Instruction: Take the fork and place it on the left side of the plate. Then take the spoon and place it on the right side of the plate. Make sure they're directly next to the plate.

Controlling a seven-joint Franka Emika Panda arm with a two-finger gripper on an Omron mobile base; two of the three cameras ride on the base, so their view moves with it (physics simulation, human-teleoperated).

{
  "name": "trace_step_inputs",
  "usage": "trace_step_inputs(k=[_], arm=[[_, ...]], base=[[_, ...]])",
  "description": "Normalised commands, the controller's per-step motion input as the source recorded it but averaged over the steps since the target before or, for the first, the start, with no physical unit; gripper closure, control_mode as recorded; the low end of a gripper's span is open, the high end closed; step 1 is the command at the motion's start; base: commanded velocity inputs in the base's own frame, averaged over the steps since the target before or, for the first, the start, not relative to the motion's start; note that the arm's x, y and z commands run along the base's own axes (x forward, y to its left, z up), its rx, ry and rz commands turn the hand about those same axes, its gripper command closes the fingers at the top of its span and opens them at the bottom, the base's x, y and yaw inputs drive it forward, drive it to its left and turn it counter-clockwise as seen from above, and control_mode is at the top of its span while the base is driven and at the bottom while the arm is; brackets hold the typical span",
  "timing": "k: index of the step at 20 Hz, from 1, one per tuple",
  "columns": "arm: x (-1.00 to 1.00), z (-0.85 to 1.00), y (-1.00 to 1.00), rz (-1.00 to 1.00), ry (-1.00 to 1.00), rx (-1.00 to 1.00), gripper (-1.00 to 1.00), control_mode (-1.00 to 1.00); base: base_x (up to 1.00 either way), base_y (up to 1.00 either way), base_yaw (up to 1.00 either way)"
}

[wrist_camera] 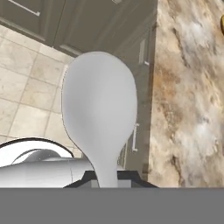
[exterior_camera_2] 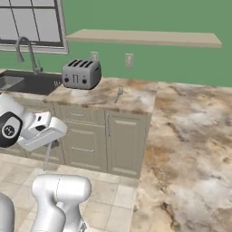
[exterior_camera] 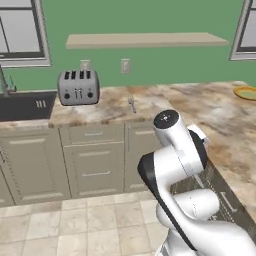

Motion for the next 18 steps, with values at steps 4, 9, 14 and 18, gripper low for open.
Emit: trace_step_inputs(k=[4, 9, 14, 18], arm=[[0.00, 0.00, 0.00, 0.00, 0.00, 0.00, 1.00, 1.00], [0.00, 0.00, 0.00, 0.00, 0.00, 0.00, 1.00, 1.00], [0.00, 0.00, 0.00, 0.00, 0.00, 0.00, 1.00, 1.00], [0.00, 0.00, 0.00, 0.00, 0.00, 0.00, 1.00, 1.00]], base=[[-1.00, 0.00, -0.05], [-1.00, 0.00, -0.07], [-1.00, 0.00, -0.09], [-0.99, 0.00, -0.09]])
